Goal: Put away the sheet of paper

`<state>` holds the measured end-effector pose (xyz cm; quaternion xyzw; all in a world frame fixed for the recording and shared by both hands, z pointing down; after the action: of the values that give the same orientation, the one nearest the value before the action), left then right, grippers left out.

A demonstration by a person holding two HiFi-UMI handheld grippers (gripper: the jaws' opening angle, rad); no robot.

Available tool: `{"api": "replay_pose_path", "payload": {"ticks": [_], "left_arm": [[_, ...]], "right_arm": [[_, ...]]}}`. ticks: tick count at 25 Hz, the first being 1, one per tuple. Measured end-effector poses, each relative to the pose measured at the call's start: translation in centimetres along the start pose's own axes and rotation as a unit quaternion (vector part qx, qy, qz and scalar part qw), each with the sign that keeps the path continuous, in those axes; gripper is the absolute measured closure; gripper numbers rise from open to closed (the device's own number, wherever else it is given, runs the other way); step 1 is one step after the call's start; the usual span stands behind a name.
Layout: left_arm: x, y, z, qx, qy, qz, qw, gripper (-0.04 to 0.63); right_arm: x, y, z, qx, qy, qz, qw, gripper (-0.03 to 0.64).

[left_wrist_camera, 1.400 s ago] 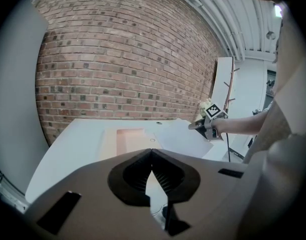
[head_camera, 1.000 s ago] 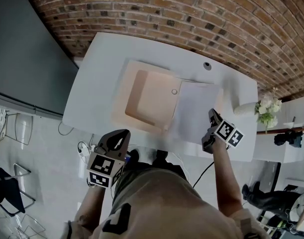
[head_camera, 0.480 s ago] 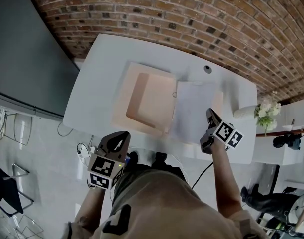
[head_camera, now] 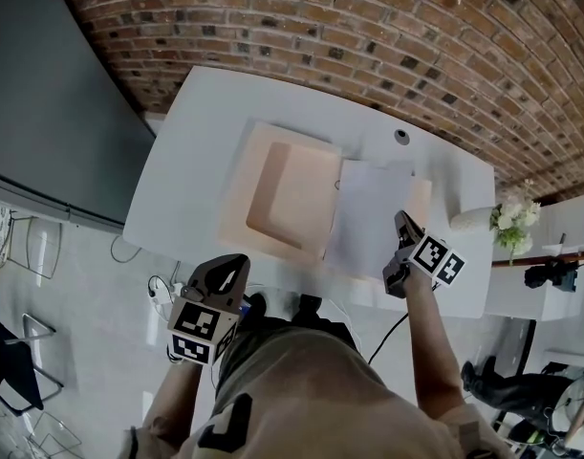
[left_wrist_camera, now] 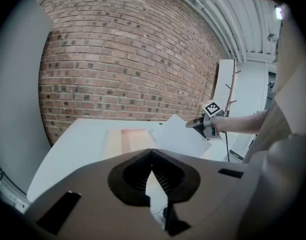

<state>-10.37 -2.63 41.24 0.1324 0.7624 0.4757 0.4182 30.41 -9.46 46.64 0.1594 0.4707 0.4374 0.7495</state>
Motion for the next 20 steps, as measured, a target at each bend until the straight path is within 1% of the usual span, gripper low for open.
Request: {"api": "replay_pose_path", "payload": {"ticks": [10,20], "left_arm": [[0.1,-0.1,-0.2,0.001,-0.005,-0.001,1.0000,0.581],[0.6,0.3,0.0,0.002,-0.013,-0.010,0.9999,0.581]], "right_arm": [[-0.7,0.5,0.3,-0.017,0.005,-0.004,1.000,0.594],[-2.4,1.3,0.1,-0.042,-0.002,-0.008,0.999,0.594]]}}
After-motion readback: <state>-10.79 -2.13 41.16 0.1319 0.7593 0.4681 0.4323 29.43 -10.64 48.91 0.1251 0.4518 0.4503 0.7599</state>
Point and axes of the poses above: the fingertips, and each gripper's own axes: x backward along the fingers, z to its right, y out of its underside, the point moved 8 cm from there along x, backward along the fingers, and after that the axes turned 1 degree about y, right-handed, at the moved point
